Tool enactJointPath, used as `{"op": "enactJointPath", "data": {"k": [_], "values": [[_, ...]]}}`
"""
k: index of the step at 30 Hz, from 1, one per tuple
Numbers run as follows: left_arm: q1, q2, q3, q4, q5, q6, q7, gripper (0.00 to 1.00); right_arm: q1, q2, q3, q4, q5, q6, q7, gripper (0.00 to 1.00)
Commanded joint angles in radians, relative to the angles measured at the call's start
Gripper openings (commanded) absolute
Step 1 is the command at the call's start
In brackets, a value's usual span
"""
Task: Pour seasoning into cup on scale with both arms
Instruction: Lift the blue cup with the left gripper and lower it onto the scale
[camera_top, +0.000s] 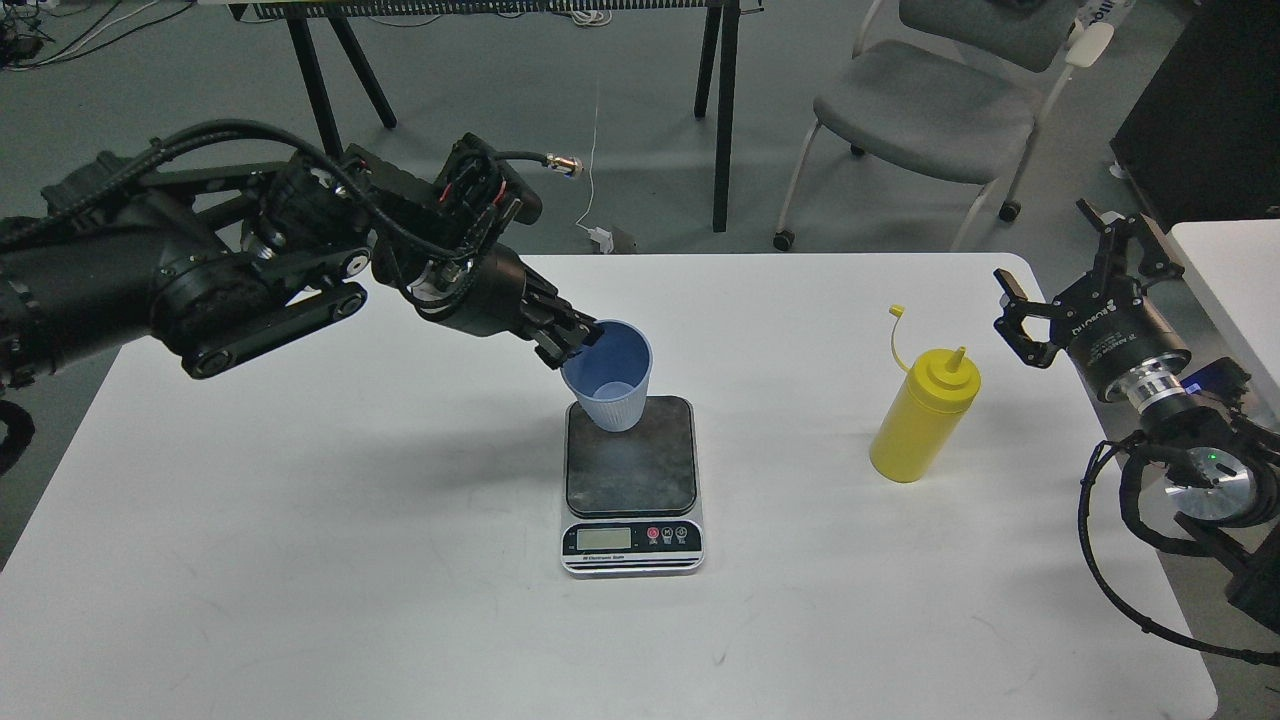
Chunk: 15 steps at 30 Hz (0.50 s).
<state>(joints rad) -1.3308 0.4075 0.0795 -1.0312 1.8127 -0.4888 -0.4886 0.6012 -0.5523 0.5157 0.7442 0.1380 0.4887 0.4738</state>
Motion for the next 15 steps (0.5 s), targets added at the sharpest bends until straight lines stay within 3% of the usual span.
{"op": "enactJointPath", "data": {"k": [1,15], "values": [[0.004,-0.024,0.029,0.0,0.0,0.0,0.0,0.02,-0.003,0.0,-0.002,0.0,0.0,0.0,0.0,1.0],[0.059,-0.078,0.048,0.03,0.0,0.0,0.0,0.03,-0.005,0.0,-0.002,0.0,0.0,0.0,0.0,1.0]]}}
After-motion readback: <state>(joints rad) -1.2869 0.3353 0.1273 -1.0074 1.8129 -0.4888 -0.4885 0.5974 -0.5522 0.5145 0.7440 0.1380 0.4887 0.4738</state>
